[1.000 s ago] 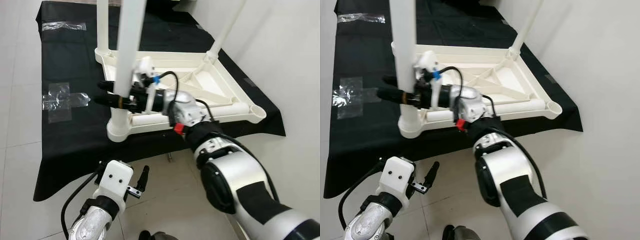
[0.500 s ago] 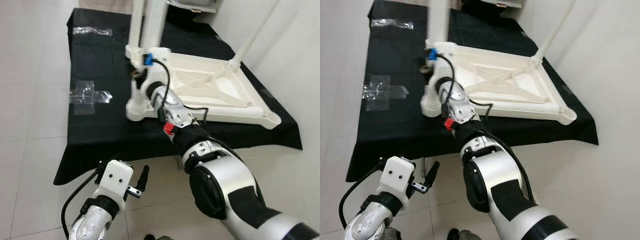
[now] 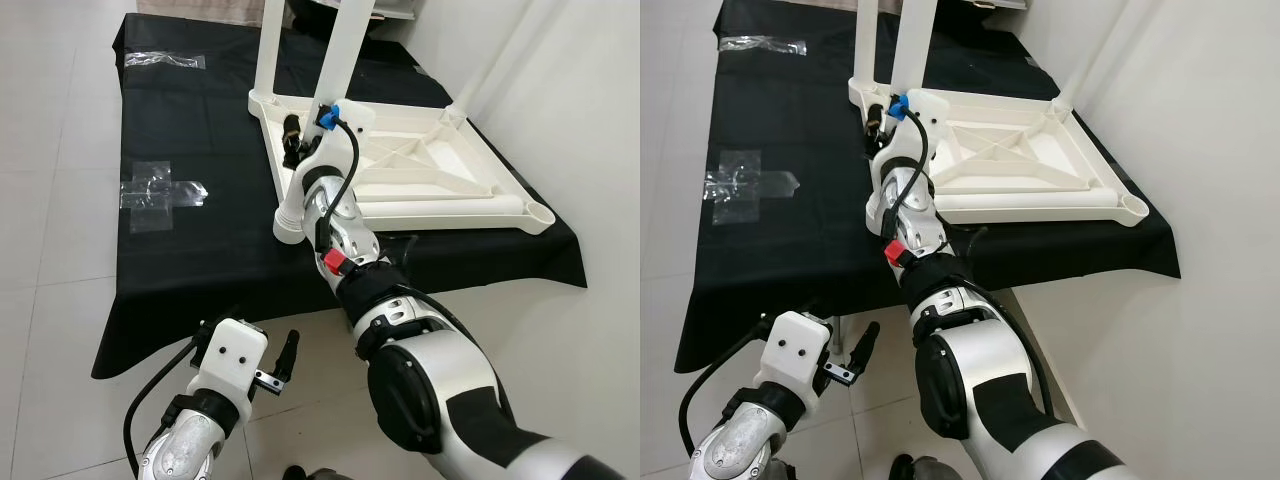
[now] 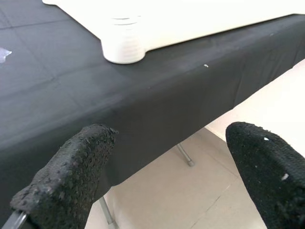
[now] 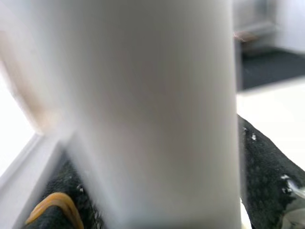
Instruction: Building children table
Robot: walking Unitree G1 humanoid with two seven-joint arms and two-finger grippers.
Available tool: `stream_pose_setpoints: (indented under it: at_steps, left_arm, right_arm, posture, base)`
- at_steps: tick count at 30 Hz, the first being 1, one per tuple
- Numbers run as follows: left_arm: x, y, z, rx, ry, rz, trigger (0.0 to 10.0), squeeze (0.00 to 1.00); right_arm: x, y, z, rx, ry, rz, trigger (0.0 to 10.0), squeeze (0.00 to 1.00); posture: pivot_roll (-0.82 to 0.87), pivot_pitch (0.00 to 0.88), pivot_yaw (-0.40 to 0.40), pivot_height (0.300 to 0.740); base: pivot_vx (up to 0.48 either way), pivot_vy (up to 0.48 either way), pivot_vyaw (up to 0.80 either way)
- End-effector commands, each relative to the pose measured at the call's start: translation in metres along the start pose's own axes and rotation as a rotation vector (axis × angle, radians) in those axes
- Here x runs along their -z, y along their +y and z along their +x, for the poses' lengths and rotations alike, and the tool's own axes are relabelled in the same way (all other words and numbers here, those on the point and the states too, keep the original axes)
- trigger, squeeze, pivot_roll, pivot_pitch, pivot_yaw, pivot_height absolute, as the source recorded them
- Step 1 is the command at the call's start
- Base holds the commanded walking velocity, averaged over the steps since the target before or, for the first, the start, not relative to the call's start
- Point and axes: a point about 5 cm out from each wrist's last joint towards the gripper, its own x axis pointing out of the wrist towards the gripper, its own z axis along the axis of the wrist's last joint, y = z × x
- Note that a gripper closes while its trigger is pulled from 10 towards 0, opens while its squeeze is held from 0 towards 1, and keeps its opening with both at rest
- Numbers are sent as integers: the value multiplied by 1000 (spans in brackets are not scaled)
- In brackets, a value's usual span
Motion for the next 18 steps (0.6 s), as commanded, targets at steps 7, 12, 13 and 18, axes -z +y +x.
stream_pose_setpoints:
  at_steps: [7,12,13,18]
  left_arm:
    - [2,-5,-1,19,4,-14,10000,0]
    - [3,-6,-1,22,7,-14,10000,0]
    - [3,-7,-1,21,7,-11,10000,0]
    - [3,-7,-2,19,7,-8,10000,0]
  right_arm:
    - [7,-17,-12,-676,129,109,10000,0]
    - [15,-25,-26,-1026,301,56,10000,0]
    - [18,-21,-33,-1191,372,31,10000,0]
    - [19,-12,-37,-1306,424,26,10000,0]
  posture:
    - [148,144,-228,740]
    - [152,138,-231,740]
    - [169,134,-237,740]
    - [172,133,-237,740]
  base:
    - [0,0,0]
    - [0,0,0]
    - [0,0,0]
    - [0,0,0]
